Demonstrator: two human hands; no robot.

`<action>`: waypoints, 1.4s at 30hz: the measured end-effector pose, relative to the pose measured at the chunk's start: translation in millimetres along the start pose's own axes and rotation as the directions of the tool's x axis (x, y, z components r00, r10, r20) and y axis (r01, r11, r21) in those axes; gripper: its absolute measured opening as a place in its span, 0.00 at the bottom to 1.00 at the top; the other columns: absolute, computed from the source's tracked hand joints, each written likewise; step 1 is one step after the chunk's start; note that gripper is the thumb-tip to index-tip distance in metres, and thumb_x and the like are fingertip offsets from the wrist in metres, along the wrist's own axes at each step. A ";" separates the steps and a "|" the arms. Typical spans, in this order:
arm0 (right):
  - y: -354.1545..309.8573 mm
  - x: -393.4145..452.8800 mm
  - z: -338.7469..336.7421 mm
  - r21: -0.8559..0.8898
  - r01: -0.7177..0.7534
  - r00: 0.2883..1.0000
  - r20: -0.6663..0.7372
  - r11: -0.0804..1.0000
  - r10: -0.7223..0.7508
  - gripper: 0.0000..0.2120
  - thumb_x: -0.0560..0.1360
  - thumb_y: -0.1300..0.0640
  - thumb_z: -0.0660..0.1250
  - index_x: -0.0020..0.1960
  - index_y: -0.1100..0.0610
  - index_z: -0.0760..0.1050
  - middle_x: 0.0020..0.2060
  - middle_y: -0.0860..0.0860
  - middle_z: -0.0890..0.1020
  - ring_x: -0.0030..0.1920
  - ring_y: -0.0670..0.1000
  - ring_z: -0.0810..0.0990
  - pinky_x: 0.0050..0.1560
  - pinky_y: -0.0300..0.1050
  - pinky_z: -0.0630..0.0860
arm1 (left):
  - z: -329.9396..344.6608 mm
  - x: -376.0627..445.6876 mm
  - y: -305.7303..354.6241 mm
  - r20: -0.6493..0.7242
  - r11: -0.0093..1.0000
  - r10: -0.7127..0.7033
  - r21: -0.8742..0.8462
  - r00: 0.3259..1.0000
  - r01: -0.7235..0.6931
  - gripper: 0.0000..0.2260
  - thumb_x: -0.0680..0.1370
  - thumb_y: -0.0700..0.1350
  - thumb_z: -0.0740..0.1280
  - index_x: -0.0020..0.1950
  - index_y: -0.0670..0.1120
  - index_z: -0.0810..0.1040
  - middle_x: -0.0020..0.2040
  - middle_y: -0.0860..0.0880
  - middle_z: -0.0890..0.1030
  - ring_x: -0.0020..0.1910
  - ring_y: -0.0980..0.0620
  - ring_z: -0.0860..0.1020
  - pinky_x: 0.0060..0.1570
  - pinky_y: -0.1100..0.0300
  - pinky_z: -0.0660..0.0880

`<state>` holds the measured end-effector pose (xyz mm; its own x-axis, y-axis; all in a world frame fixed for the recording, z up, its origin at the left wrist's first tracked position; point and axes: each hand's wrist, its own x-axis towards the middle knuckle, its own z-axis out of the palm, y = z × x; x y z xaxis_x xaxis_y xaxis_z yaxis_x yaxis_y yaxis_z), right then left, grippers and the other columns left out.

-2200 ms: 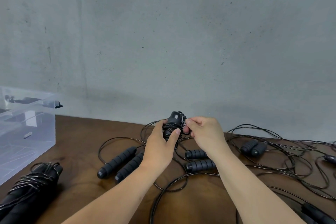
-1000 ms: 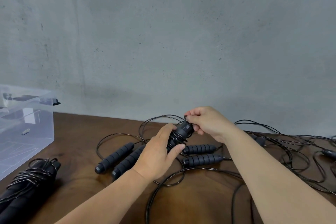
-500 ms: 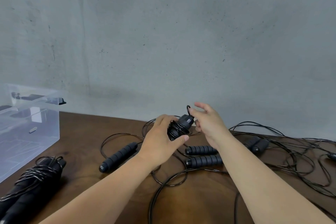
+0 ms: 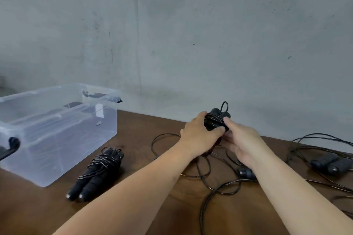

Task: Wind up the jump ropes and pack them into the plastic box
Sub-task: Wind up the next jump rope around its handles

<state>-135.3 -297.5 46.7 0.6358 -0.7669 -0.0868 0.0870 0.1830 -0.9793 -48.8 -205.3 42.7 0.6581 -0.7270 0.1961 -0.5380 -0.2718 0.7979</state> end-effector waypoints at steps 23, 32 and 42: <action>98.7 -27.5 146.3 -0.292 -0.279 0.845 0.378 0.915 0.378 0.09 0.80 0.59 0.66 0.58 0.61 0.74 0.46 0.58 0.82 0.38 0.52 0.79 0.39 0.45 0.79 | -143.0 -70.2 -114.6 -0.071 0.895 -0.307 0.319 0.949 0.313 0.17 0.79 0.41 0.65 0.67 0.50 0.75 0.58 0.49 0.77 0.55 0.51 0.74 0.51 0.64 0.68; 123.9 -37.2 142.0 -0.431 -0.289 0.790 0.397 0.855 0.468 0.10 0.80 0.58 0.65 0.60 0.61 0.74 0.51 0.57 0.81 0.46 0.54 0.80 0.48 0.46 0.81 | -122.1 -87.8 -132.2 -0.104 0.774 -0.364 0.518 0.925 0.363 0.17 0.78 0.41 0.63 0.66 0.53 0.76 0.67 0.50 0.74 0.61 0.50 0.75 0.54 0.63 0.72; 117.1 -29.2 133.6 -0.543 -0.142 0.837 0.380 0.827 0.394 0.20 0.77 0.51 0.69 0.65 0.59 0.73 0.49 0.54 0.79 0.47 0.53 0.82 0.50 0.46 0.83 | -111.4 -84.2 -126.5 -0.206 0.770 -0.304 0.522 0.930 0.367 0.11 0.77 0.43 0.64 0.59 0.52 0.78 0.59 0.51 0.78 0.52 0.51 0.77 0.49 0.60 0.75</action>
<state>-41.2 -171.5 -41.0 0.8581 -0.3358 -0.3884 -0.4350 -0.0738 -0.8974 22.6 -39.4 -11.2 0.8840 -0.4639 0.0571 -0.4476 -0.8050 0.3893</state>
